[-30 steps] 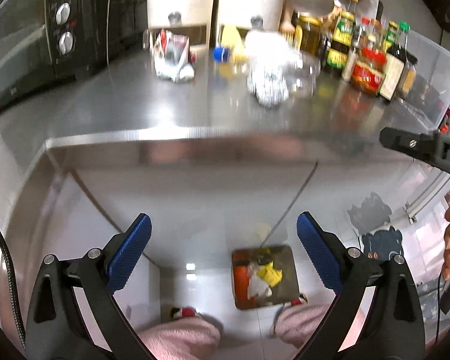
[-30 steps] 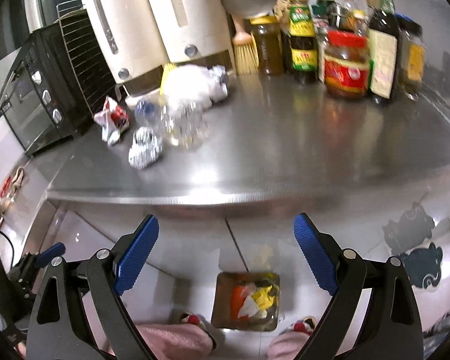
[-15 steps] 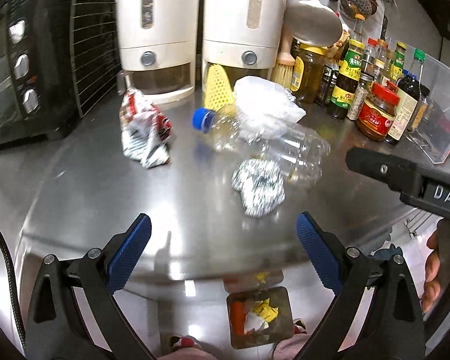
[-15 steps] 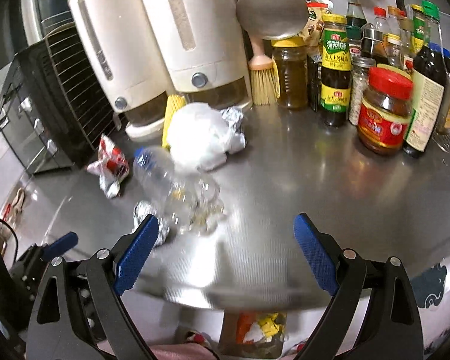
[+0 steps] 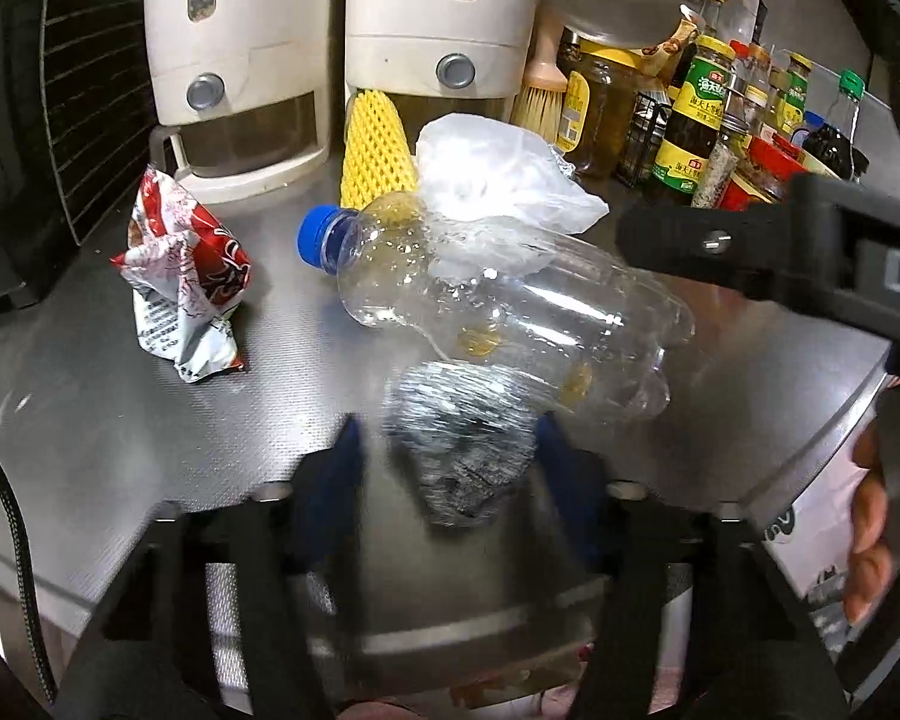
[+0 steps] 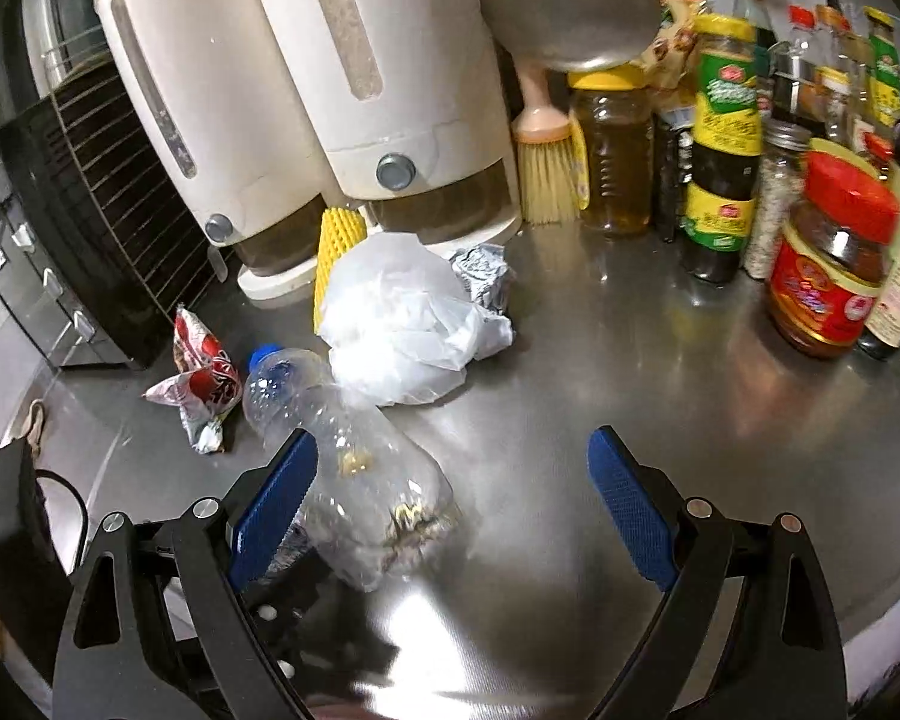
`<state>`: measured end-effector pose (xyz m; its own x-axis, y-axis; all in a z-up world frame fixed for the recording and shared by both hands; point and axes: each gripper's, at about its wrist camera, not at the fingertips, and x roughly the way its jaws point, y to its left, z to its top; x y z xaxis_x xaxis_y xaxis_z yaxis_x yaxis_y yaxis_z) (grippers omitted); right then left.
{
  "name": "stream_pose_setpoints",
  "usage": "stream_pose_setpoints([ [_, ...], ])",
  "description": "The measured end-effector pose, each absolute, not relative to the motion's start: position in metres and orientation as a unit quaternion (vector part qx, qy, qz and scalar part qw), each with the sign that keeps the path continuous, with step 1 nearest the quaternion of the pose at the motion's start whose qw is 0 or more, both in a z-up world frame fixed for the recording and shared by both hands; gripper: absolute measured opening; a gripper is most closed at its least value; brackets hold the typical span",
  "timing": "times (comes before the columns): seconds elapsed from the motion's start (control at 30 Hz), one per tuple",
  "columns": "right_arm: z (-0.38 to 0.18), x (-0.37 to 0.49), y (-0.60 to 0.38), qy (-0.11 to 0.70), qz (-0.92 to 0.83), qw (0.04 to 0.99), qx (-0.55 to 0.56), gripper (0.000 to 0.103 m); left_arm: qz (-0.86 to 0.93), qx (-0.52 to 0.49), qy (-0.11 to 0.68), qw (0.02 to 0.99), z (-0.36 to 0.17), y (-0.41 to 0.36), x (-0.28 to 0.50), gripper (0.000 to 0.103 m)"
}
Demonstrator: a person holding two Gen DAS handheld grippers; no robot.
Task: Collect trash
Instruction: 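Grasp the foil ball with the left tool while the right tool grasps the clear bottle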
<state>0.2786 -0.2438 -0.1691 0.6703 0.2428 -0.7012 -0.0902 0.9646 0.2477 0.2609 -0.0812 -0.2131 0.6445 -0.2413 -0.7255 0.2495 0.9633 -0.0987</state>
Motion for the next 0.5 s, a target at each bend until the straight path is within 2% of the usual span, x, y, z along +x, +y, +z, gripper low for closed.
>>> stream_pose_setpoints([
  [0.5, -0.18, 0.304, -0.177, 0.418, 0.148, 0.895, 0.05, 0.092, -0.059, -0.003, 0.402, 0.914, -0.208, -0.011, 0.272, 0.046],
])
